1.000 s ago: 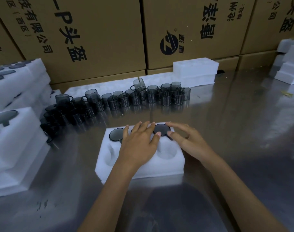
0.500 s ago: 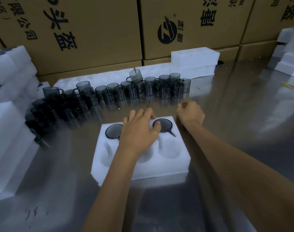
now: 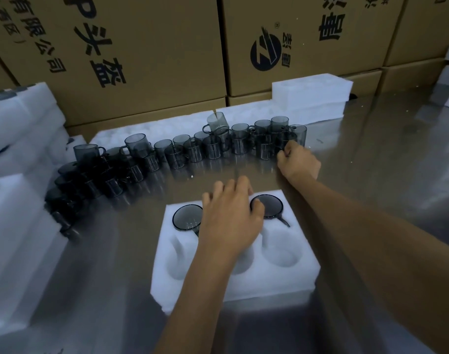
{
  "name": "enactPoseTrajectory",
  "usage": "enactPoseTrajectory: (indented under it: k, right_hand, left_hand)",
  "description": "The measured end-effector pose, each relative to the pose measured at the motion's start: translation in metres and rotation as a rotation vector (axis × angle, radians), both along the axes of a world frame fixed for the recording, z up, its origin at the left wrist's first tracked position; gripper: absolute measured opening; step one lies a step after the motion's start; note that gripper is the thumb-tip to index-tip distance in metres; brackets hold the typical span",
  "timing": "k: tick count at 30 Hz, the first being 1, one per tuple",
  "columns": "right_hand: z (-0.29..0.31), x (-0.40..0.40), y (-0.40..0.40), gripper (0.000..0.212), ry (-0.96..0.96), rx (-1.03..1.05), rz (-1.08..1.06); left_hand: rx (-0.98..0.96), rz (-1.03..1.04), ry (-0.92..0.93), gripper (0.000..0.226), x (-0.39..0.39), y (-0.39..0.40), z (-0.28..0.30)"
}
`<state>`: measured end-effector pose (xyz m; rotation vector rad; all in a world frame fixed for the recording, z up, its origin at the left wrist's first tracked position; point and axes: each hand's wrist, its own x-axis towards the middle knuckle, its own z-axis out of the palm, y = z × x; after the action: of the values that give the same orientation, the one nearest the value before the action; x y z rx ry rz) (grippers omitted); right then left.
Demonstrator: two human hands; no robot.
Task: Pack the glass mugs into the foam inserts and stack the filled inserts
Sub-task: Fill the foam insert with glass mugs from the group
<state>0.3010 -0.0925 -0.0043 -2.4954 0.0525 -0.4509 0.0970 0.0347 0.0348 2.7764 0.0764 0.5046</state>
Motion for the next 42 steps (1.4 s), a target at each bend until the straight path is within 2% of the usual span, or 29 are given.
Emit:
enactPoseTrajectory:
  k: [6,10,13,18,21,24,28,32,39,42]
  right_hand:
    - [-0.002,-0.007,-0.012,0.019,0.034,0.27,-0.023]
    - [-0.006,-0.026,-0.02,0.014,-0.054,0.47,0.026]
    - [-0.009,-0.057,-0.032,0.015,-0.089,0.725,0.076]
    - [-0.01,-0.118,-0.05,0.033,-0.117,1.015,0.187]
    - [-0.007,-0.145,-0.054,0.036,-0.116,1.126,0.203]
    - [0.007,-0.162,-0.056,0.032,-0.239,1.06,0.247]
    - [0.029,-0.183,-0.05,0.025,-0.398,0.918,0.416]
    - [0.038,-0.196,-0.045,0.015,-0.386,0.951,0.529]
    - [0.041,-0.212,-0.034,0.027,-0.223,0.867,0.667]
    - [0.043,-0.217,-0.03,0.021,-0.181,0.884,0.71]
  left_hand:
    - [-0.018,-0.005,0.033,0.012,-0.002,0.001,0.002]
    - [-0.035,-0.015,0.054,0.013,-0.003,0.003,0.003]
    - [-0.058,-0.026,0.049,0.017,-0.007,0.005,0.004]
    - [-0.015,-0.119,-0.19,0.028,-0.021,0.0,0.008]
    - [-0.074,-0.167,-0.225,0.038,-0.03,-0.006,0.01]
    - [-0.216,-0.209,-0.19,0.06,-0.038,-0.012,0.01]
    - [-0.217,-0.274,-0.169,0.081,-0.047,-0.023,0.01]
    - [-0.311,-0.326,-0.23,0.076,-0.053,-0.022,0.011]
    - [-0.408,-0.172,-0.326,0.062,-0.068,-0.009,0.012]
    - [-0.332,-0.115,-0.345,0.059,-0.071,-0.01,0.011]
